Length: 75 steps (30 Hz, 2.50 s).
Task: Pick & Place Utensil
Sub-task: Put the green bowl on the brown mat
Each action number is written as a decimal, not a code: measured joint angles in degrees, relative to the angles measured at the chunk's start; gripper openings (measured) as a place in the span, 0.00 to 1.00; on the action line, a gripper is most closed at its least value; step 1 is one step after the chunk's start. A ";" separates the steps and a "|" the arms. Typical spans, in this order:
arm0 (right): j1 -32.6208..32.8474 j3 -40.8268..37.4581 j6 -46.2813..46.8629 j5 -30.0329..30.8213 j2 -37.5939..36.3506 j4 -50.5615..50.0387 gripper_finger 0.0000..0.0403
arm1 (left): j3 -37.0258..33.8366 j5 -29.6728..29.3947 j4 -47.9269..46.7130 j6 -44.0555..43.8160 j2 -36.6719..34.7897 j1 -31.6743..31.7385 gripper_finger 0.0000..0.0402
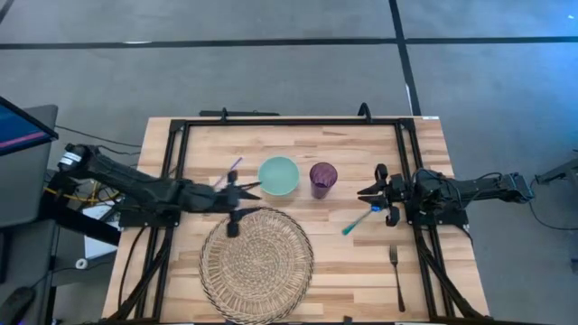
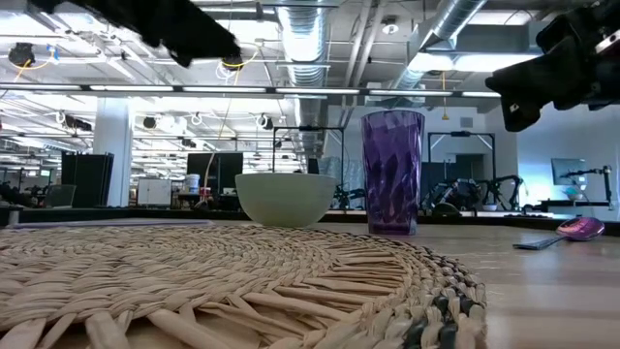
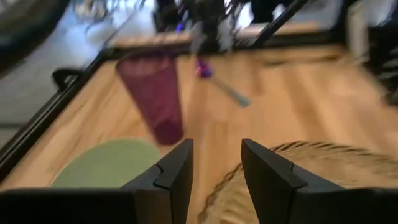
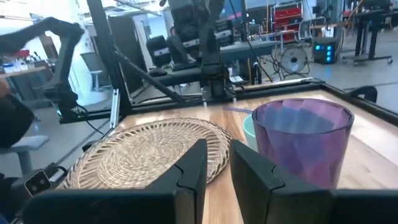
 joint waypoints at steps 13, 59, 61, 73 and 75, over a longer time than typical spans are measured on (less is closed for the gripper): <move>-0.07 0.00 -9.96 0.00 0.00 6.12 0.16 | 3.48 12.20 -1.05 -0.22 20.06 16.69 0.34; -0.02 2.57 -4.03 7.79 13.63 26.62 0.18 | 3.39 11.33 0.17 4.92 21.15 15.63 0.03; -0.05 2.93 -4.03 7.82 16.75 29.00 0.20 | 3.41 9.63 0.27 5.84 18.64 13.79 0.03; -0.07 6.85 -4.06 8.04 27.51 32.88 0.34 | 3.52 8.89 -4.40 -4.55 8.29 -8.17 0.04; -0.07 7.21 -4.06 8.04 28.38 32.87 0.35 | 3.54 8.98 -4.47 -5.18 9.07 -12.16 0.05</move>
